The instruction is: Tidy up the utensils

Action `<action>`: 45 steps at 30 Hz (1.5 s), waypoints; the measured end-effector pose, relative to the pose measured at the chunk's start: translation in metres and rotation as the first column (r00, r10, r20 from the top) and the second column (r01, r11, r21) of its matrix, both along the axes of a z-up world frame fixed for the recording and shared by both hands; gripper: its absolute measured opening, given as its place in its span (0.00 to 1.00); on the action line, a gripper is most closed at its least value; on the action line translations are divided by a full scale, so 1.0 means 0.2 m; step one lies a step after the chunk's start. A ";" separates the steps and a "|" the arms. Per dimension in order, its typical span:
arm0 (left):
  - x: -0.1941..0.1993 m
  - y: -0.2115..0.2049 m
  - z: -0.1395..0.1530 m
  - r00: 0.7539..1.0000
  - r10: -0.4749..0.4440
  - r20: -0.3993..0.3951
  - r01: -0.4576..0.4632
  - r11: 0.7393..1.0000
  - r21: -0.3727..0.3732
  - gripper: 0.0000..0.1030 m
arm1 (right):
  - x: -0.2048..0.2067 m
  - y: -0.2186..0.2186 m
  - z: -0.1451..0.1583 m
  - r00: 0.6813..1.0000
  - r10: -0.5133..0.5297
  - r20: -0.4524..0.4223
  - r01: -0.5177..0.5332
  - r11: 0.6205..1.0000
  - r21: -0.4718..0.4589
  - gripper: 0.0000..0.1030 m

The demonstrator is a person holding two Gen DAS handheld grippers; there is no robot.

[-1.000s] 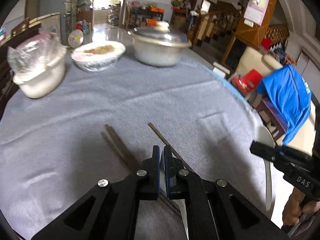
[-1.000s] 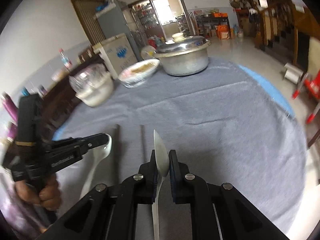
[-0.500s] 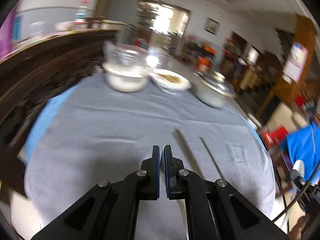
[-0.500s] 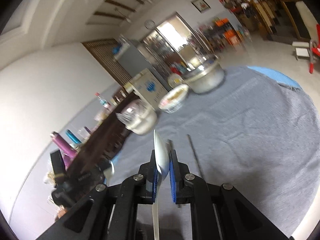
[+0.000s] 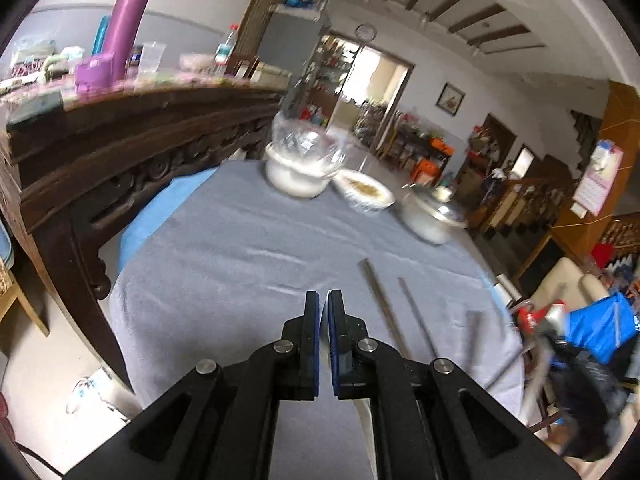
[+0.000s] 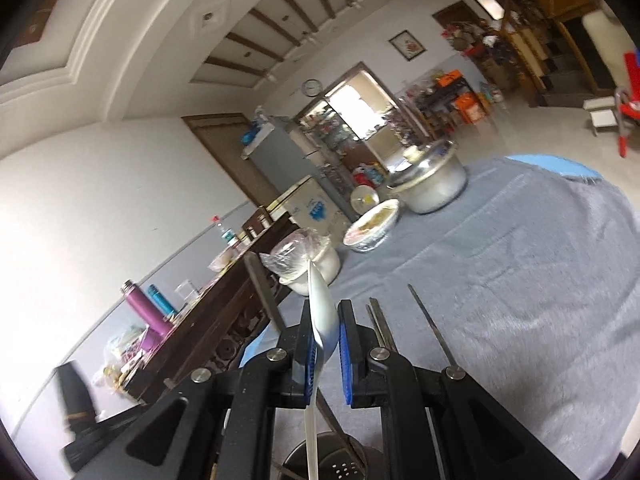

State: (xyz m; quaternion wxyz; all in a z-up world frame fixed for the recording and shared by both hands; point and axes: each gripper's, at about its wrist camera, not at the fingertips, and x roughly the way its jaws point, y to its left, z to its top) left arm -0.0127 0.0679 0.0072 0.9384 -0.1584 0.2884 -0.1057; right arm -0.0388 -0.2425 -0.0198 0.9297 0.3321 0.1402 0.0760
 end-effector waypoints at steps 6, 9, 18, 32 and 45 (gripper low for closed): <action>-0.17 -0.15 0.21 0.979 -0.030 0.201 0.030 1.000 0.004 0.04 | 0.03 0.02 -0.05 0.998 -0.053 -0.026 0.052 0.999 -0.007 0.11; -0.21 -0.29 0.27 0.948 -0.058 0.313 0.044 0.998 0.052 0.04 | 0.03 0.04 -0.06 0.997 -0.072 -0.028 0.070 0.996 -0.055 0.11; -0.11 -0.60 0.14 0.910 -0.137 0.391 0.076 0.983 0.167 0.04 | 0.01 0.08 -0.11 0.998 -0.057 -0.031 0.052 0.989 -0.141 0.11; -0.12 -0.71 -0.11 0.922 -0.159 0.353 0.058 0.958 0.280 0.04 | -0.05 0.03 -0.14 0.999 -0.033 -0.041 0.027 0.992 -0.126 0.11; -0.20 -0.73 -0.16 0.915 -0.285 0.286 0.182 0.924 0.337 0.04 | -0.10 0.00 -0.11 0.999 -0.021 -0.042 0.016 0.993 -0.118 0.14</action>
